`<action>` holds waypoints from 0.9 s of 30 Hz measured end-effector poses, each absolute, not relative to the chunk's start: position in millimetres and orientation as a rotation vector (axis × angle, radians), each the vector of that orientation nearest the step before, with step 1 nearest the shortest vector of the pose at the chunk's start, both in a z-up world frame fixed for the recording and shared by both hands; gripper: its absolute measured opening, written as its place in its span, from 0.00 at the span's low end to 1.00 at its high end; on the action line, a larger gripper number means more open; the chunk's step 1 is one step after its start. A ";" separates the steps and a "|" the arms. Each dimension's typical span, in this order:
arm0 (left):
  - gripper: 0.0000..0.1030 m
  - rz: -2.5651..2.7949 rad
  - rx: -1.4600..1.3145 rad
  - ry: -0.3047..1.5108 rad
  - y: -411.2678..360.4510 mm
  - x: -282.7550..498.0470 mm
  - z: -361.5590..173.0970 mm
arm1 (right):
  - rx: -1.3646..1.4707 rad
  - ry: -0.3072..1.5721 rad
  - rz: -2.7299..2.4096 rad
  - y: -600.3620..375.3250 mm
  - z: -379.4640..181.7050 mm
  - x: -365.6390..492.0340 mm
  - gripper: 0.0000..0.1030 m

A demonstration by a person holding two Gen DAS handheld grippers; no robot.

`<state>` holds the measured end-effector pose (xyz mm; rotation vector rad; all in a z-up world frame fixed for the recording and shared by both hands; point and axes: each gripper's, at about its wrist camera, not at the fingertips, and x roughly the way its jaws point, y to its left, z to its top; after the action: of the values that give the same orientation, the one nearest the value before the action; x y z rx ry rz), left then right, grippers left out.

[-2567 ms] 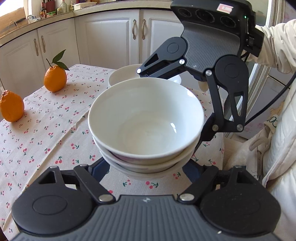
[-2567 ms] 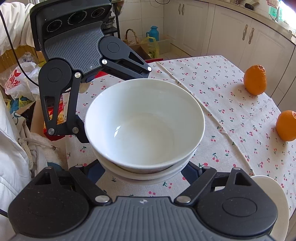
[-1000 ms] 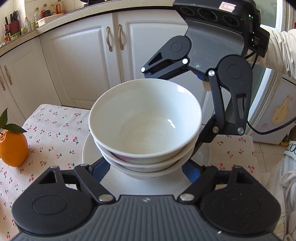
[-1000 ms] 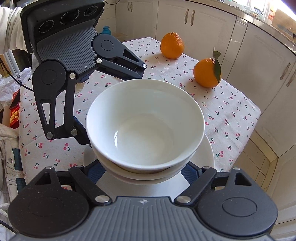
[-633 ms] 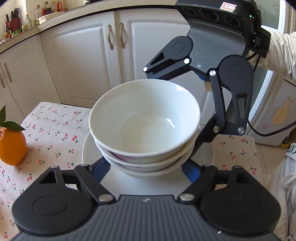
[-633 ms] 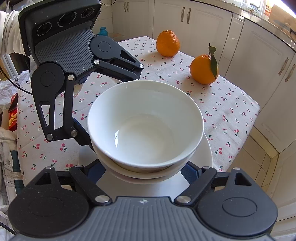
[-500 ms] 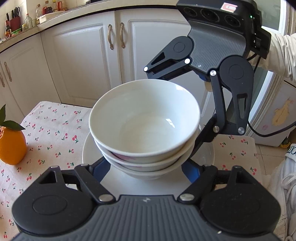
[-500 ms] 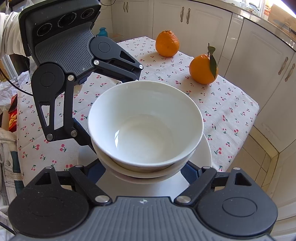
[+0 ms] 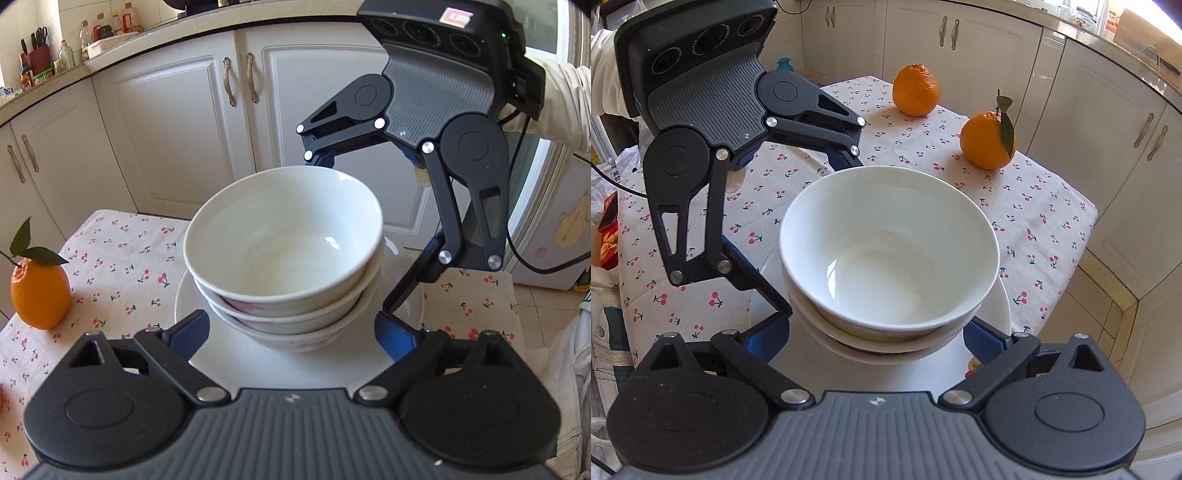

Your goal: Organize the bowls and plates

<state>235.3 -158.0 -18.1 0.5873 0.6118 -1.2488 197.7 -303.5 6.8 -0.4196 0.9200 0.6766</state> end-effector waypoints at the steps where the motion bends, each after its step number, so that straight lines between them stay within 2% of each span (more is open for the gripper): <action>1: 0.94 -1.241 0.587 0.604 -155.6 231.8 -15.2 | -0.419 0.922 0.670 -302.9 8.2 195.8 0.99; 7: 1.00 -1.104 0.558 0.504 -133.6 200.5 2.8 | -0.411 0.912 0.562 -296.1 21.2 174.0 1.00; 11: 1.00 -0.978 0.526 0.435 -116.6 171.5 7.6 | -0.365 0.887 0.446 -288.7 32.6 151.1 1.00; 19: 1.00 -0.742 0.316 0.475 -90.1 123.0 8.4 | -0.150 0.857 0.092 -275.3 32.7 108.4 1.00; 24: 1.00 -0.488 0.228 0.533 -83.6 104.2 19.0 | 0.090 0.855 -0.078 -272.5 31.1 87.6 1.00; 27: 0.99 -0.396 0.128 0.604 -72.8 100.9 28.3 | 0.053 0.813 -0.174 -256.1 37.5 71.3 1.00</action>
<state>100.9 -72.8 28.3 0.1280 0.6040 -0.3955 71.3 -256.1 37.5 0.0526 0.8125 -0.1741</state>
